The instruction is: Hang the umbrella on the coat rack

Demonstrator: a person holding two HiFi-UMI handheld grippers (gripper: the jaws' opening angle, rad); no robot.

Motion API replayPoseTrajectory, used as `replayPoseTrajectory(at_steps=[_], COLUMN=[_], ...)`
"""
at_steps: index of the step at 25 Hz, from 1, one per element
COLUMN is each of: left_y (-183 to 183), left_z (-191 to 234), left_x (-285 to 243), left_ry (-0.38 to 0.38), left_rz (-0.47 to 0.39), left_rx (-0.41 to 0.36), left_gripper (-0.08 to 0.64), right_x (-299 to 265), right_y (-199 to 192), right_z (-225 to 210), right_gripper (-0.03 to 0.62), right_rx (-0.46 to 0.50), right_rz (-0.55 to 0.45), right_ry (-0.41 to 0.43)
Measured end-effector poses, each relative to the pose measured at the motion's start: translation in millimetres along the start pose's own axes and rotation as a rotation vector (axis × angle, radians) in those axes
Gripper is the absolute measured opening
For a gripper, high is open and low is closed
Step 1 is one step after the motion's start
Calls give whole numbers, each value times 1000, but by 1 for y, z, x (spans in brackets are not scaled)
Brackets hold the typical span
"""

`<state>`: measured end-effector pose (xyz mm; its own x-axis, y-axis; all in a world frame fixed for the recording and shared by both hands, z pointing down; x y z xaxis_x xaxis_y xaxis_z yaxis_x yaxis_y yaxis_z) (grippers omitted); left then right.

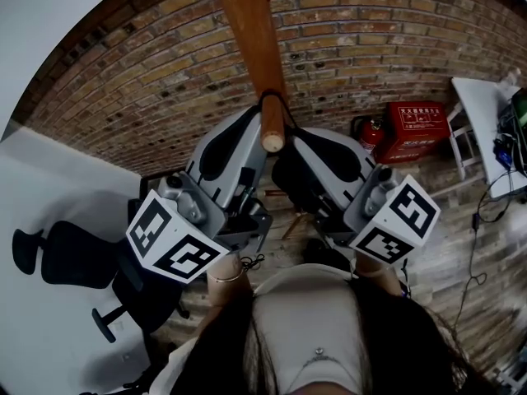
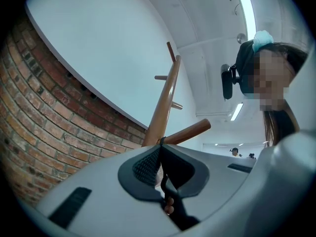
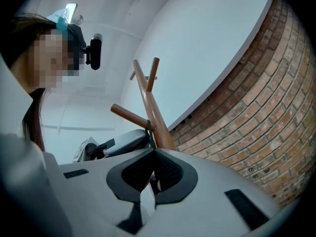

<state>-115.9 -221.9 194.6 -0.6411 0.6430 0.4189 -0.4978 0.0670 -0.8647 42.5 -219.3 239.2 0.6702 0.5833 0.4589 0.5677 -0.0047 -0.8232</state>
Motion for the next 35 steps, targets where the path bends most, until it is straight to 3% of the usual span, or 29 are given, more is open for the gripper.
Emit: replayPoseTrajectory(at_steps=[12, 35], left_y=[-4, -1], left_z=[3, -20], left_x=[3, 40], left_ry=[-18, 25], left_rz=[7, -6], left_rx=[10, 7], left_gripper=[11, 11], right_x=[-5, 17], right_y=[-4, 3], right_z=[1, 24], right_gripper=[37, 40], right_rx=[9, 104], right_rz=[-8, -21], right_ry=[-2, -64])
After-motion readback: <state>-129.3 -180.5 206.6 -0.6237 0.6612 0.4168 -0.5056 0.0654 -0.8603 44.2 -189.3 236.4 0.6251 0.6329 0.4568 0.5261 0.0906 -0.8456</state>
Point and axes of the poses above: the fingertips, and each gripper's own axes: x backward along the fingers, z to its left, y out of its top, the point moved 8 cm from there along x, backward along the fingers, and after that the axes turned 10 degrees about -z, right-handed, at the moved point
